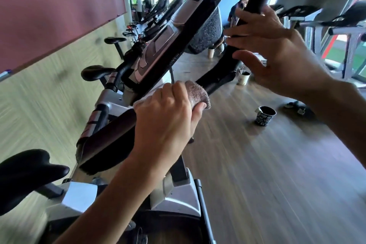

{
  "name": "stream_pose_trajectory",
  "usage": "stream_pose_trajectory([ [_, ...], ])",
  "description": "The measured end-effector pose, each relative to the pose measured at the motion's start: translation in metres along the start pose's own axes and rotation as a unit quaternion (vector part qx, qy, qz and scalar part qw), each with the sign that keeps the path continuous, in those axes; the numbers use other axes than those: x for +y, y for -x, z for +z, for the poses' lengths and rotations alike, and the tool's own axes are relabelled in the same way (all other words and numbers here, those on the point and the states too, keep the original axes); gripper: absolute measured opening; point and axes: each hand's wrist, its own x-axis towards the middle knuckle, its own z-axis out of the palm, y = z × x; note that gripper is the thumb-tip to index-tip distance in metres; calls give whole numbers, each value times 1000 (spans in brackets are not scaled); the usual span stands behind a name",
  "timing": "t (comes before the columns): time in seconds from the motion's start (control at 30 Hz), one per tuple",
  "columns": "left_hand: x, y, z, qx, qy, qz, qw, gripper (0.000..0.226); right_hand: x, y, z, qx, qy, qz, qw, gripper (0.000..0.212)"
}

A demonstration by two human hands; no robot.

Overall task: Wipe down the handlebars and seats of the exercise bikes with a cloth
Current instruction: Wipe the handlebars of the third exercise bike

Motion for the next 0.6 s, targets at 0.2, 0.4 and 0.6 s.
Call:
stream_pose_trajectory([
  [0.2, 29, -40, -5, 6, -46, 14, 999, 60, 0, -1, 6, 9, -9, -3, 1000, 21],
  [0.4, 3, -26, -10, -38, 46, 36, 998, 59, -4, 1, 7, 8, 0, -3, 1000, 21],
  [0.6, -2, -11, -14, -34, 9, 34, 999, 64, -1, 1, 8, 0, -7, -9, 1000, 22],
])
